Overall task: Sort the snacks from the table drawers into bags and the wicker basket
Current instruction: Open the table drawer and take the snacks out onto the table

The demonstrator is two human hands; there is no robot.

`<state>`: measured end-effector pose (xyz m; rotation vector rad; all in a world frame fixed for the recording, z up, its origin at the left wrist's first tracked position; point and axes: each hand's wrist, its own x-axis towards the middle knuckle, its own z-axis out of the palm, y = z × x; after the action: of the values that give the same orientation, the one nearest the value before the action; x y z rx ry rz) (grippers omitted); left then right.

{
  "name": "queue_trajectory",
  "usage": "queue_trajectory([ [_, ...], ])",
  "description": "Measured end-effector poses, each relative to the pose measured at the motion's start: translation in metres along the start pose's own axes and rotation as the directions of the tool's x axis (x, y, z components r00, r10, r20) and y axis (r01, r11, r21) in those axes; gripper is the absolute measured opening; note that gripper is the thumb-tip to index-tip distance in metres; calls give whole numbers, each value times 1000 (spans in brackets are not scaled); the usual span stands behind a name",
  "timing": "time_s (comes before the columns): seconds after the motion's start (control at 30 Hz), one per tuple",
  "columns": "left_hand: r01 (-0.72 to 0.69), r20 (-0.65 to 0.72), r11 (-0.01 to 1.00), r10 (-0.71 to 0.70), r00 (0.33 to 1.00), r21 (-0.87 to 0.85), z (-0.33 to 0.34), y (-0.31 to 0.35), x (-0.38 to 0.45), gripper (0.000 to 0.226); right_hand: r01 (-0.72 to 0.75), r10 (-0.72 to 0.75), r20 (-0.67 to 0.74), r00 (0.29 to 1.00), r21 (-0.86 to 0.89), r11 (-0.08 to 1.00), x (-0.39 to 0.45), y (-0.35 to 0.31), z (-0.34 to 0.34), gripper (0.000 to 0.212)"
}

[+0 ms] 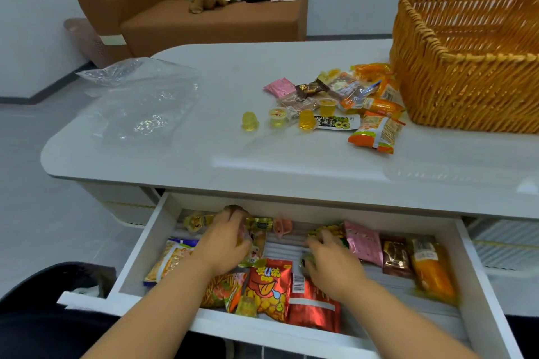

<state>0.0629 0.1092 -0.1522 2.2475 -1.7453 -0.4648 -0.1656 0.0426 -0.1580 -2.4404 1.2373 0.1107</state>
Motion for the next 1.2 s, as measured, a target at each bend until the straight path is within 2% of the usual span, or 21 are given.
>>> queue_trajectory([
  [0.13, 143, 193, 987, -154, 969, 69, 5, -5, 8, 74, 35, -32, 47, 998, -74, 997, 5, -7, 7, 42],
  [0.23, 194, 226, 977, -209, 951, 86, 11, -9, 15, 77, 64, -47, 122, 991, -143, 988, 8, -10, 12, 48],
  [0.33, 219, 184, 975, -224, 957, 47, 13, -13, 21, 68, 55, -50, 55, 997, -89, 995, 15, -13, 8, 41],
  [0.47, 264, 90, 962, -257, 962, -76, 6, -13, 23, 44, 70, -75, -101, 992, -43, 997, 32, -18, -4, 58],
  [0.67, 345, 50, 924, -341, 939, -167, 4, -13, 23, 28, -10, 11, 21, 1000, -46, 999, 61, -34, 13, 53],
  [0.83, 424, 20, 877, -431, 902, -227, 4, -17, 25, 23, -44, 44, -10, 999, -64, 997, 65, -36, 28, 47],
  [0.93, 441, 23, 870, -447, 894, -220, 5, -20, 26, 24, -18, 18, 0, 1000, -61, 998, 60, -31, 25, 44],
  [1.07, 441, 22, 872, -447, 894, -215, 7, -23, 28, 24, 77, -77, 33, 996, -11, 997, 44, -30, -5, 51],
  [1.13, 428, 18, 877, -435, 900, -221, 7, -23, 28, 23, 172, -178, 62, 982, 85, 981, 33, -31, -28, 45],
  [1.2, 414, 12, 884, -422, 907, -215, 7, -26, 29, 25, 239, -273, 93, 957, 280, 930, 19, -33, -53, 33],
])
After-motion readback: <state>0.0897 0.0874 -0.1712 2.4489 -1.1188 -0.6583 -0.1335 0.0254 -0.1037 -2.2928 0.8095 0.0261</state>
